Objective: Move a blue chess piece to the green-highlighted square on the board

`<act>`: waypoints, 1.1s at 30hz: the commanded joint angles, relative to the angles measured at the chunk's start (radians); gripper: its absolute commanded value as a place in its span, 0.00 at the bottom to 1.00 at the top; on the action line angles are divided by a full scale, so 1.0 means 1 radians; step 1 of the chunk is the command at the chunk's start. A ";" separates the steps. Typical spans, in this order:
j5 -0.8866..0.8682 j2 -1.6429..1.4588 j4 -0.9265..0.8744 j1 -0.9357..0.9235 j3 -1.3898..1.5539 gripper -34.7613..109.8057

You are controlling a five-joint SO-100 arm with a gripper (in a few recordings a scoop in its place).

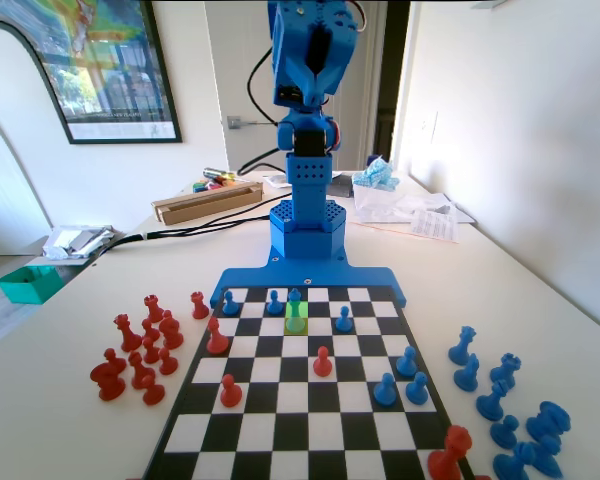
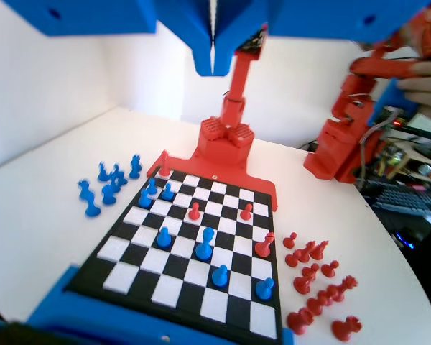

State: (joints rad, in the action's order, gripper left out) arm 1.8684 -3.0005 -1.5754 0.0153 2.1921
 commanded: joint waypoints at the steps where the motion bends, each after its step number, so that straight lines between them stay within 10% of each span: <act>1: 0.094 0.094 0.054 0.035 -0.064 0.25; 10: 0.282 0.417 0.242 0.055 -0.212 0.25; 24: 0.785 0.765 -0.189 -0.044 -0.500 0.25; 33: 0.775 0.956 -0.256 -0.061 -0.499 0.26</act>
State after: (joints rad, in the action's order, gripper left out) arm 2.6492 -2.0801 -1.8178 -0.0291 1.7211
